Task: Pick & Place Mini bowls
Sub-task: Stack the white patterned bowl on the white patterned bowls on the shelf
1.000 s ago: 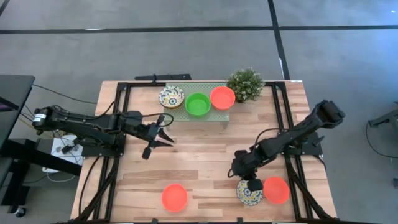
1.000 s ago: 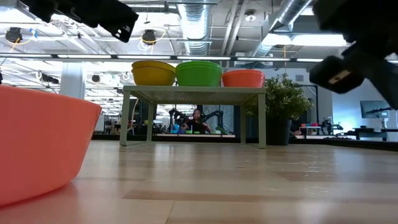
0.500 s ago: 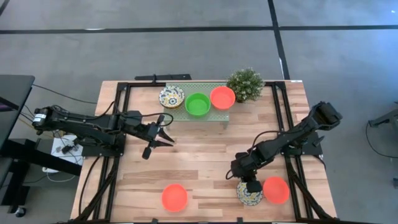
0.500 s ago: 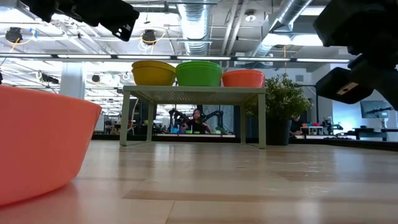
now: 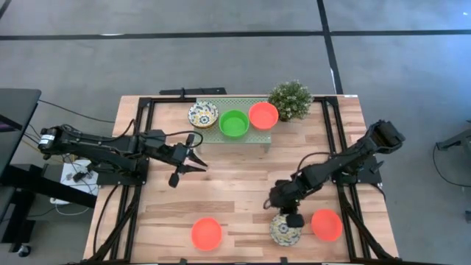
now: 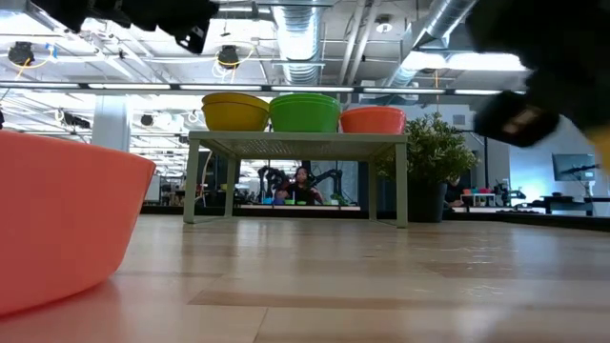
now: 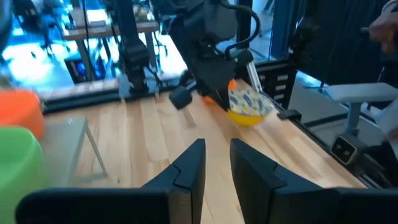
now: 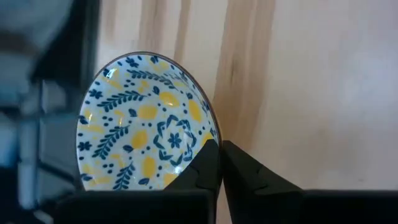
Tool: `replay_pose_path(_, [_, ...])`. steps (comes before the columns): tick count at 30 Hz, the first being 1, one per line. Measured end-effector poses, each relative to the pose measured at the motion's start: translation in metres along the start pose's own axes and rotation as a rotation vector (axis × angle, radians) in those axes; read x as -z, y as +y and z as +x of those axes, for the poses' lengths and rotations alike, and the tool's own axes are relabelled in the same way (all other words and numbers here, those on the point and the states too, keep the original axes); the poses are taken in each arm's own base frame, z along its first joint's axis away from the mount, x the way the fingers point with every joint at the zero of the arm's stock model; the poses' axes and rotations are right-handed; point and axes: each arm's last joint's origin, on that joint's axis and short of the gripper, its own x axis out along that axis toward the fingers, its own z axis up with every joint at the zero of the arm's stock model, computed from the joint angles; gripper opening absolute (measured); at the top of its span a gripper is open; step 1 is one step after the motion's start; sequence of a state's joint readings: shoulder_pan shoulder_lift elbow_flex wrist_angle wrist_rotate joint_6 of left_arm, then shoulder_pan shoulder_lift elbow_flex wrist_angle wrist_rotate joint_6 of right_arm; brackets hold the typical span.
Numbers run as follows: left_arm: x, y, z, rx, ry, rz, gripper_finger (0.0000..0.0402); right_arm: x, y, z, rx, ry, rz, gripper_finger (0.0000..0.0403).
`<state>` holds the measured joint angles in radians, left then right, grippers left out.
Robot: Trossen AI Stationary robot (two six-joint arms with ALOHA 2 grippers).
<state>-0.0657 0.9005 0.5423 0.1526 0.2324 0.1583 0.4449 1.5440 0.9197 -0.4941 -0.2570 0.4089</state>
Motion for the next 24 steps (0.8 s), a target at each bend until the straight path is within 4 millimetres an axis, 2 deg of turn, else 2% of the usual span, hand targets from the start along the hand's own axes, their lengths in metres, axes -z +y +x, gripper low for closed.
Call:
replay_pose_path(5, [-0.003, 0.0, 0.0, -0.006, -0.034, 0.072, 0.0076, -0.03, -0.016, -0.026, 0.015, -0.083, 0.147, 0.0007])
replay_pose_path(11, [-0.006, 0.001, 0.0, -0.012, -0.063, 0.094, 0.0077, -0.055, -0.055, -0.053, 0.084, -0.227, 0.346, 0.0003])
replay_pose_path(16, [-0.004, 0.001, 0.002, -0.011, -0.05, 0.154, 0.0092, -0.061, -0.089, -0.068, 0.205, -0.329, 0.594, 0.0009])
replay_pose_path(24, [0.013, 0.004, 0.027, 0.009, 0.03, 0.281, 0.0152, -0.062, -0.116, -0.082, 0.13, -0.354, 0.756, 0.0004])
